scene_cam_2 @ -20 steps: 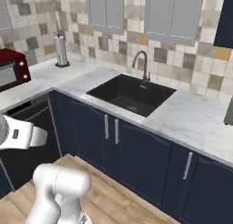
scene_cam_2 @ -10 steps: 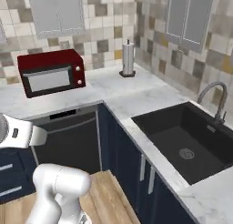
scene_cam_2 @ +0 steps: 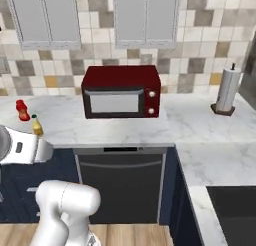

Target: Place the mustard and ketchup from the counter to the top shelf of the fridge. If the existing items in the fridge are on the top shelf, move them to other shelves.

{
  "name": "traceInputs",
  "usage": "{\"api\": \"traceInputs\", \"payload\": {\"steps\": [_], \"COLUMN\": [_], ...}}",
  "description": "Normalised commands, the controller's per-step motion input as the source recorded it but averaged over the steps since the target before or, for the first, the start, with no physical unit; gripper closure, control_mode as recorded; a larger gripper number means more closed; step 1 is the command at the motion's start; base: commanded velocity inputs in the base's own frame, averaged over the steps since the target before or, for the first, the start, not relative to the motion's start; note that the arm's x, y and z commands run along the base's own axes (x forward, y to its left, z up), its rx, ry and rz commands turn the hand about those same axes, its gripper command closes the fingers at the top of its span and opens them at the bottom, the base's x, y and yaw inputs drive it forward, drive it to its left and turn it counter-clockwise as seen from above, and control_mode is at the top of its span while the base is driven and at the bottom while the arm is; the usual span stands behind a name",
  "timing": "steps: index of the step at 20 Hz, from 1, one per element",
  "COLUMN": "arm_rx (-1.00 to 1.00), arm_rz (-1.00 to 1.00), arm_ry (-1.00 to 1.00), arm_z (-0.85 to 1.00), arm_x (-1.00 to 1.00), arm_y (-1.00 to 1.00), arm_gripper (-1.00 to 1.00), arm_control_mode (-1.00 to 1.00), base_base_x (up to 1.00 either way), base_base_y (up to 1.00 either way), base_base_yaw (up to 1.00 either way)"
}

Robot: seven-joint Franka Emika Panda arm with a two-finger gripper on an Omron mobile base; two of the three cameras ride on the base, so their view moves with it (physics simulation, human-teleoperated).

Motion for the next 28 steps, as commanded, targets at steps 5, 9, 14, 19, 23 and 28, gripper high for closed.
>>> {"api": "traceInputs", "payload": {"steps": [5, 9, 14, 19, 23, 28], "arm_rx": [0.00, 0.00, 0.00, 0.00, 0.00, 0.00], "arm_rz": [0.00, 0.00, 0.00, 0.00, 0.00, 0.00], "arm_ry": [0.00, 0.00, 0.00, 0.00, 0.00, 0.00], "arm_z": [0.00, 0.00, 0.00, 0.00, 0.00, 0.00], "arm_x": [0.00, 0.00, 0.00, 0.00, 0.00, 0.00], "arm_y": [0.00, 0.00, 0.00, 0.00, 0.00, 0.00], "arm_gripper": [-1.00, -1.00, -1.00, -1.00, -1.00, -1.00], "arm_control_mode": [1.00, 1.00, 1.00, 1.00, 1.00, 1.00], "base_base_x": [0.78, 0.24, 0.10, 0.06, 0.40, 0.37], "base_base_y": [0.00, 0.00, 0.00, 0.03, 0.17, 0.02], "base_base_yaw": [0.14, 0.36, 0.38, 0.02, 0.10, 0.13]}}
